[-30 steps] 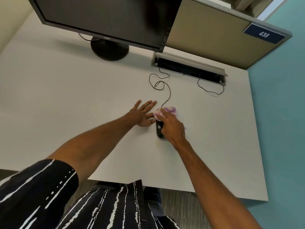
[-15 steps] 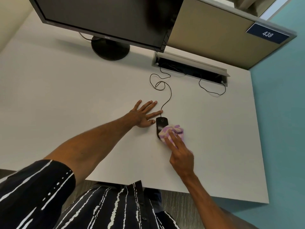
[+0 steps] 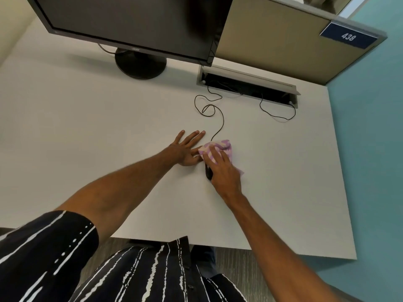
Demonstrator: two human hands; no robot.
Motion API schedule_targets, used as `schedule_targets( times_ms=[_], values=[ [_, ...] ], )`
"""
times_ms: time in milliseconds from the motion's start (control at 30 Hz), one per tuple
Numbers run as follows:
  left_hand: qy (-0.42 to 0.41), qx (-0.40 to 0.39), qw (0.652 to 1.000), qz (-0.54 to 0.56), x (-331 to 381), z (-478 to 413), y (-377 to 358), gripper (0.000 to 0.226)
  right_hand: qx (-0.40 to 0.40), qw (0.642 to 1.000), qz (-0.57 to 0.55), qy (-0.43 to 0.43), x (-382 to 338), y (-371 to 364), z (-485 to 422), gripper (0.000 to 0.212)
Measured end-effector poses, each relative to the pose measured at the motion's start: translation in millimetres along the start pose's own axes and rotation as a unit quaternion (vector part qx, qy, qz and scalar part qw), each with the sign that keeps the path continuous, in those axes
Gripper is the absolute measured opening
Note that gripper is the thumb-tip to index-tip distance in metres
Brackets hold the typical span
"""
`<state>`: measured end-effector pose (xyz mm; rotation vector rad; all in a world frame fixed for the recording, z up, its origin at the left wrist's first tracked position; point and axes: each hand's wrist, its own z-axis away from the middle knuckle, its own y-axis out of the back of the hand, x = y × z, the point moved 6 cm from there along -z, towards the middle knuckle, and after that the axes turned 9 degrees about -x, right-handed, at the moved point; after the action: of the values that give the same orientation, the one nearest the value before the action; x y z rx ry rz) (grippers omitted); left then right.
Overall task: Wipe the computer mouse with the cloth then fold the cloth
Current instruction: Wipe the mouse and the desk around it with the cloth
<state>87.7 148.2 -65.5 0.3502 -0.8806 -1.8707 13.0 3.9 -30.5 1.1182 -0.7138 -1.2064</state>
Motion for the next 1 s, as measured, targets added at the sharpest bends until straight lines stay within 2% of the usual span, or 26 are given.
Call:
schedule_targets(
  times_ms=[133, 267, 367, 433, 500, 600, 700, 800, 900, 1000],
  values=[
    [-0.018, 0.026, 0.999, 0.003, 0, 0, 0, 0.066, 0.085, 0.995, 0.018, 0.037, -6, -23, 50, 0.089],
    [-0.022, 0.021, 0.999, 0.014, -1, 0, -1, 0.065, 0.063, 0.994, 0.009, 0.088, -10, -46, 88, 0.093],
    [-0.021, 0.02, 1.0, 0.013, -1, -1, 0, 0.065, 0.039, 0.992, 0.001, 0.119, -4, -49, 106, 0.087],
    [-0.02, 0.02, 1.0, 0.012, -1, 0, 0, 0.065, 0.051, 0.99, -0.02, 0.132, 6, -44, 116, 0.079],
    [-0.018, 0.021, 1.0, 0.013, 0, 0, -1, 0.065, 0.084, 0.988, -0.062, 0.11, 19, -32, 123, 0.073],
    [-0.02, 0.019, 1.0, 0.011, 1, 0, -1, 0.065, 0.143, 0.982, -0.109, 0.048, 40, -9, 121, 0.074],
    [-0.021, 0.011, 1.0, 0.009, 1, 1, -1, 0.067, 0.167, 0.979, -0.117, 0.005, 43, 9, 101, 0.072],
    [-0.019, 0.008, 1.0, 0.008, 3, 1, -1, 0.067, 0.141, 0.987, -0.079, 0.014, 23, 15, 74, 0.066],
    [-0.015, 0.013, 1.0, 0.011, 5, 3, 0, 0.065, 0.078, 0.995, -0.009, 0.054, -3, -8, 59, 0.072],
    [-0.016, 0.012, 1.0, 0.012, 4, 3, 1, 0.065, 0.019, 0.998, 0.031, 0.057, -12, -29, 64, 0.075]
  ],
)
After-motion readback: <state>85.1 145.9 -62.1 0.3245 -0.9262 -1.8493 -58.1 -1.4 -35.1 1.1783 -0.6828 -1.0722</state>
